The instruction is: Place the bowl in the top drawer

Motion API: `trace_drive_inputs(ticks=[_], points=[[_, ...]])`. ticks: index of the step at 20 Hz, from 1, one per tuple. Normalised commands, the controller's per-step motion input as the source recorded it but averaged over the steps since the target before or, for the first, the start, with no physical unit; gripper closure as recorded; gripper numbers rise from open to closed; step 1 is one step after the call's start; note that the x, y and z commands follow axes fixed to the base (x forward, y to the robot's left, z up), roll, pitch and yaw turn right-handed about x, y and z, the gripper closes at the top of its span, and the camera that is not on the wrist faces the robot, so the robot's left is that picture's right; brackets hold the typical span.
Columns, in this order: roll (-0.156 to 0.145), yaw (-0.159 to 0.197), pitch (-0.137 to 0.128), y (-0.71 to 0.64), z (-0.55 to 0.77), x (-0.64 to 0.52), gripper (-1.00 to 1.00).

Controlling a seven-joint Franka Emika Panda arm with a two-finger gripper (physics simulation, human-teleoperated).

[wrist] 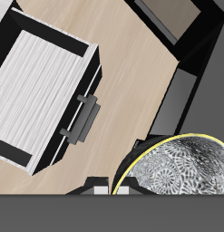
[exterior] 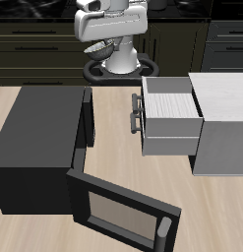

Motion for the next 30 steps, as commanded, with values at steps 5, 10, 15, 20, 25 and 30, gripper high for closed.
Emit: trace_drive_inputs(ticks=[5,10,15,20,25,30], points=[[0.018,0.183,0.002,0.34,-0.13,0.02,1.0],[0.009,0.131,0.01,0.21,-0.08,0.07,1.0],[-0.019,0.159,-0.02,0.22,0.07,0.06,1.0],[-0.01,0.151,0.003,0.15,-0.02,0.07,1.0],[-0.017,0.189,-0.005,0.13,-0.15,0.02,1.0],[-0.019,0.162,-0.021,0.16,-0.11,-0.02,1.0]])
